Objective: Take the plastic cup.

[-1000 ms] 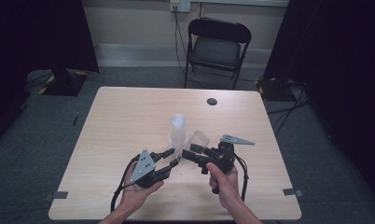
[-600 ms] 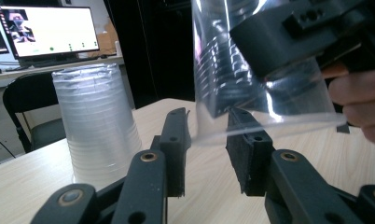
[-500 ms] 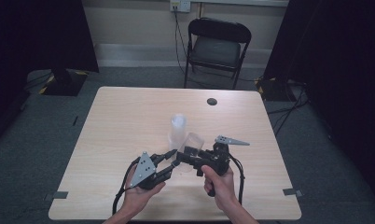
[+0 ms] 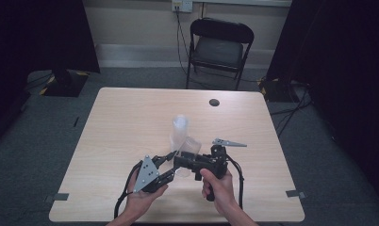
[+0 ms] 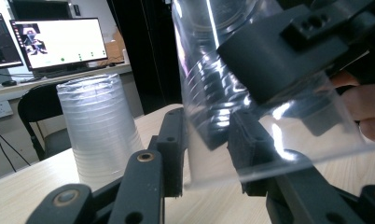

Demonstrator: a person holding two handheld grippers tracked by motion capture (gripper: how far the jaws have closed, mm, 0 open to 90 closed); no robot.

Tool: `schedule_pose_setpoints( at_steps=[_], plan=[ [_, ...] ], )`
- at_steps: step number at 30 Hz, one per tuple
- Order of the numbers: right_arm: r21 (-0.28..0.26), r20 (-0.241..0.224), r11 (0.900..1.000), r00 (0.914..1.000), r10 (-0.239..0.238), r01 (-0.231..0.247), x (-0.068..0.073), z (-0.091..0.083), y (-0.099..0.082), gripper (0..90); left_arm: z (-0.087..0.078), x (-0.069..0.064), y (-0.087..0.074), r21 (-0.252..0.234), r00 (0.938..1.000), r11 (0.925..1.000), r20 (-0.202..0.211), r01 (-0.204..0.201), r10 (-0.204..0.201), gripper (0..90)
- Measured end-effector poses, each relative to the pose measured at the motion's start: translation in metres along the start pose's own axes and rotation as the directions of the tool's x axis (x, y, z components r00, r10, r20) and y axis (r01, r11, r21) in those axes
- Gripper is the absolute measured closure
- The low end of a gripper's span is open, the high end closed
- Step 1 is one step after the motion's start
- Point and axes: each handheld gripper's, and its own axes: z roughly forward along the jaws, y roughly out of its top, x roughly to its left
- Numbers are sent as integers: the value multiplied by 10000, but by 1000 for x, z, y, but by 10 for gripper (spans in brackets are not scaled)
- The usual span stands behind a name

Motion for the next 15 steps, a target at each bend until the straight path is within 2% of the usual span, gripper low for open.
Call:
schedule_pose_setpoints(
  at_steps=[3, 6, 15],
  plan=[
    [58, 4, 9999, 9999, 106, -106, -2, 1, -1, 379, 1, 0, -1, 8, 9993, 9993, -49, 370, -370, 665],
    [95, -58, 9997, 9997, 233, -232, -5, 1, -2, 365, 1, 1, -2, 121, 9998, 9997, -42, 211, -211, 697],
    [76, -39, 9999, 10000, 80, -80, -7, 6, -5, 292, -1, 7, -4, 292, 9974, 9972, 163, 692, -697, 794]
  ],
)
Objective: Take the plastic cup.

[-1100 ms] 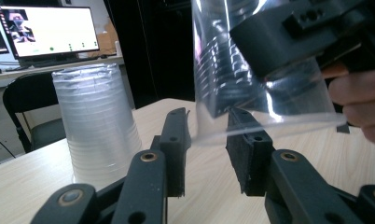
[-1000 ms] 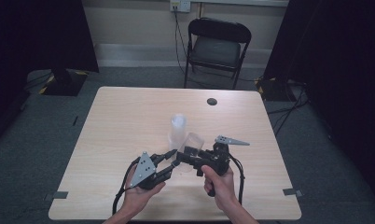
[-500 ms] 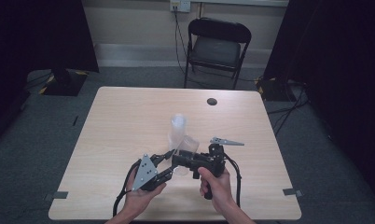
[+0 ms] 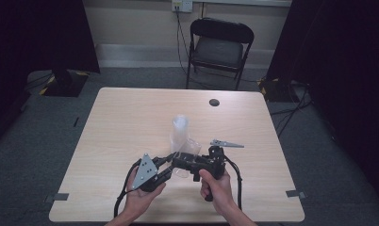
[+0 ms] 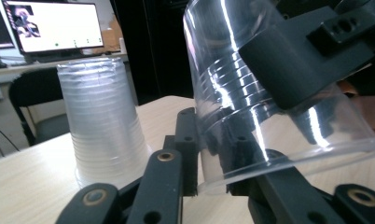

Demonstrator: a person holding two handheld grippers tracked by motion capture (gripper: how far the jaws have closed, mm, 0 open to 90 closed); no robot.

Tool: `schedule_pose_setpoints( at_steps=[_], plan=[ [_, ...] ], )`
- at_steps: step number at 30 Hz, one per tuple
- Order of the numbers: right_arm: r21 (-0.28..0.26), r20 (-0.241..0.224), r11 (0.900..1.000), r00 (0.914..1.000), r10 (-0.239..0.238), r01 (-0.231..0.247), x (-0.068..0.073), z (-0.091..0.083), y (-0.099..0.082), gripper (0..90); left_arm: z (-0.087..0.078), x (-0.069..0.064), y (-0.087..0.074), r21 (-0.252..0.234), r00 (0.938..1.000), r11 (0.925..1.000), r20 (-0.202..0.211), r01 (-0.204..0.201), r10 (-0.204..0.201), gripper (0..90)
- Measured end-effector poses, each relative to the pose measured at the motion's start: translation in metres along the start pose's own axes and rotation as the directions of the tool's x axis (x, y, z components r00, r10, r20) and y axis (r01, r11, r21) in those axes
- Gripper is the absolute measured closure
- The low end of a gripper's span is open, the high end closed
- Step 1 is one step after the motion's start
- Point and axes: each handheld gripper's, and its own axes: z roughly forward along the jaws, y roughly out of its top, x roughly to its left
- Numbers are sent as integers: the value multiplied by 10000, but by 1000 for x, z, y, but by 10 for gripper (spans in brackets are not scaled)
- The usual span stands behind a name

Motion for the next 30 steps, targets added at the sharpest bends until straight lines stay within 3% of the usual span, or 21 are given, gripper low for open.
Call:
schedule_pose_setpoints(
  at_steps=[11, 22, 30],
  plan=[
    [11, 272, 9993, 9990, -366, 366, -2, -1, 0, 193, -1, 2, 2, 353, 9976, 9978, 390, 554, -568, 839],
    [-92, 348, 9988, 9983, -476, 479, -2, -3, 0, 140, -3, 3, 4, 614, 9966, 9955, 364, 716, -739, 866],
    [-141, 302, 9978, 9975, -642, 647, 0, -6, 2, 134, -6, 12, 4, 590, 9924, 9909, 143, 1213, -1223, 867]
  ],
)
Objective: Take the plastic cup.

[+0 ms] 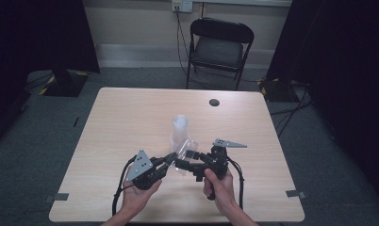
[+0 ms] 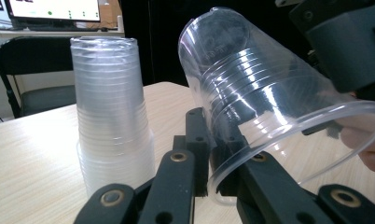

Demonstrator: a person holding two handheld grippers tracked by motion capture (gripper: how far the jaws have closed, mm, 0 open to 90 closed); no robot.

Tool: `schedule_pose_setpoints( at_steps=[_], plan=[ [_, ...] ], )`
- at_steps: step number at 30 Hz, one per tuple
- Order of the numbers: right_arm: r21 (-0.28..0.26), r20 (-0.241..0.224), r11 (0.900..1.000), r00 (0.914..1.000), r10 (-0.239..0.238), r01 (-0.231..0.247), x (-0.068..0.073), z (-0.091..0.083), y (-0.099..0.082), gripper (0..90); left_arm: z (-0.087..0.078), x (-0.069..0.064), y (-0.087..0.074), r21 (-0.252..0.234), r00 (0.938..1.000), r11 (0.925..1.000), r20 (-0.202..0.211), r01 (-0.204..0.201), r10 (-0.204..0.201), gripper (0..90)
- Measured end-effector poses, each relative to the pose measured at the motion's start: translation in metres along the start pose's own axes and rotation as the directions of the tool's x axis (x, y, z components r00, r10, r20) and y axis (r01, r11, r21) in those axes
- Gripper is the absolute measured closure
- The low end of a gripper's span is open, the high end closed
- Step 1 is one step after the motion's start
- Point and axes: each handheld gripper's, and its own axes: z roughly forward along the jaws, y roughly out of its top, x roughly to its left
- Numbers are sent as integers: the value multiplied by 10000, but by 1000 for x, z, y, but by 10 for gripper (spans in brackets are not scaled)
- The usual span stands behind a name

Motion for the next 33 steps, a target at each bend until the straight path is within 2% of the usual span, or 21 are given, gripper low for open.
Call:
schedule_pose_setpoints(
  at_steps=[7, 9, 14, 17, 18, 19, 20, 21, 23, 25, 28, 29, 32, 33],
  plan=[
    [161, -1, 9997, 9999, -157, 157, 0, -2, 0, 136, -3, 5, 2, 245, 9999, 9996, -7, 172, -172, 863],
    [149, 34, 9998, 9999, -164, 164, 0, -3, -1, 137, -5, 9, 2, 281, 9992, 9988, -60, 388, -387, 864],
    [197, 87, 9996, 9998, -197, 195, -2, -5, -2, 138, -9, 15, 4, 468, 9982, 9972, -168, 577, -570, 866],
    [238, 233, 9987, 9987, -461, 455, -4, -9, -2, 139, -12, 19, 8, 722, 9966, 9941, -198, 813, -801, 867],
    [392, 473, 9964, 9959, -771, 753, -4, -10, -2, 140, -13, 20, 8, 737, 9954, 9928, -189, 947, -936, 867],
    [489, 570, 9950, 9943, -899, 872, -4, -12, -3, 140, -14, 23, 9, 947, 9946, 9901, -189, 1033, -1020, 868],
    [489, 570, 9950, 9943, -899, 872, -4, -12, -3, 140, -14, 23, 9, 947, 9946, 9901, -189, 1033, -1020, 869],
    [629, 715, 9920, 9909, -1137, 1093, -7, -14, -5, 142, -14, 23, 10, 1062, 9938, 9881, -140, 1112, -1104, 869],
    [759, 939, 9887, 9862, -1361, 1292, -8, -16, -6, 143, -14, 24, 10, 1077, 9935, 9877, -21, 1131, -1135, 868],
    [850, 1097, 9853, 9815, -1572, 1483, -9, -18, -6, 143, -13, 23, 10, 1300, 9931, 9847, 9, 1159, -1170, 868],
    [1014, 1280, 9774, 9719, -1976, 1854, -8, -20, -5, 142, -11, 21, 11, 1589, 9919, 9798, 194, 1211, -1257, 871],
    [1079, 1365, 9725, 9658, -2203, 2066, -7, -21, -6, 141, -11, 21, 12, 1712, 9917, 9776, 194, 1223, -1275, 872],
    [1120, 1470, 9653, 9568, -2510, 2360, -4, -26, -5, 140, -11, 21, 14, 1877, 9908, 9741, 249, 1262, -1332, 873],
    [1115, 1474, 9627, 9539, -2613, 2464, -4, -28, -4, 140, -11, 21, 15, 2012, 9900, 9708, 270, 1304, -1385, 874]
  ],
)
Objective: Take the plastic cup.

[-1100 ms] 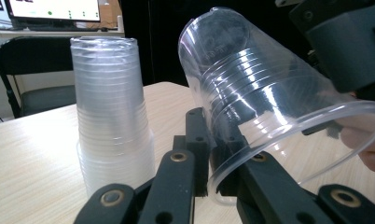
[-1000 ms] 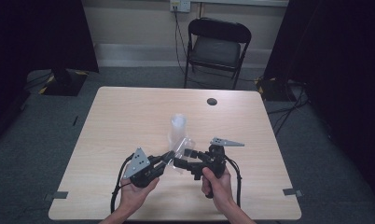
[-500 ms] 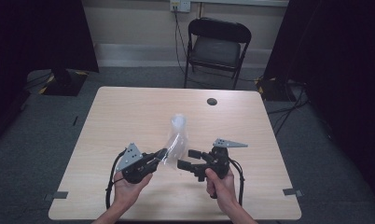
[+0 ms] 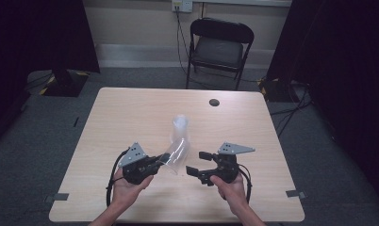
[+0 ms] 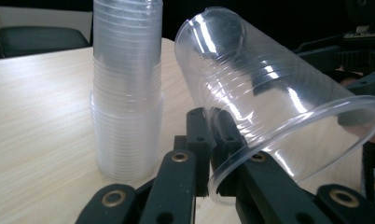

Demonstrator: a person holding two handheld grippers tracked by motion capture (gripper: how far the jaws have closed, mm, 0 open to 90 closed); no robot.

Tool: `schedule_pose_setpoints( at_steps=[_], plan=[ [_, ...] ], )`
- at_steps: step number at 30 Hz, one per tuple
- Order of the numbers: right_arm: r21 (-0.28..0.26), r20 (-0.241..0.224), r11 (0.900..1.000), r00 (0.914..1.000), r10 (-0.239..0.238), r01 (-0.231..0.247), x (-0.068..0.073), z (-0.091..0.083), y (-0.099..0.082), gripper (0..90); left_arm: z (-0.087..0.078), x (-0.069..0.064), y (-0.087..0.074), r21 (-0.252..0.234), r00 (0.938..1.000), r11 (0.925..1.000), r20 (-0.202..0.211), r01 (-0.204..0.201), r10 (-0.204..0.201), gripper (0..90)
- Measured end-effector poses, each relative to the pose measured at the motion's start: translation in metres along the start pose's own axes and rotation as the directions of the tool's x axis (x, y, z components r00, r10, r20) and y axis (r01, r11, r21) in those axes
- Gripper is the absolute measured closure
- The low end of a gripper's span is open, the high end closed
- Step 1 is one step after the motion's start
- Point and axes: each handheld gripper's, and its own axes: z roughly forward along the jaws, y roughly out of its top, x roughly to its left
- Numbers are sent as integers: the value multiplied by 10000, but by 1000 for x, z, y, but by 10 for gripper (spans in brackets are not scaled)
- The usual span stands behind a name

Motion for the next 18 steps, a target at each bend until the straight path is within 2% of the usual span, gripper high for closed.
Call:
schedule_pose_setpoints(
  at_steps=[5, 9, 14, 17, 18],
  plan=[
    [-89, 258, 9995, 9992, -306, 308, -1, -8, 4, 153, 0, 2, 1, 598, 9996, 9978, 20, 269, -271, 876],
    [-50, 240, 9987, 9984, -503, 505, -1, -13, 7, 157, 2, 1, 2, 1101, 9998, 9938, 28, 168, -172, 878],
    [3, 432, 9966, 9957, -824, 824, -2, -15, 7, 156, 5, 0, 2, 1600, 9991, 9869, 331, 209, -265, 877],
    [24, 298, 9948, 9944, -1018, 1018, -1, -15, 8, 158, 8, 0, 4, 2035, 9973, 9790, 668, 160, -302, 877],
    [85, 207, 9938, 9936, -1107, 1106, 0, -15, 8, 159, 10, 0, 4, 2315, 9955, 9726, 853, 197, -405, 876]
  ],
)
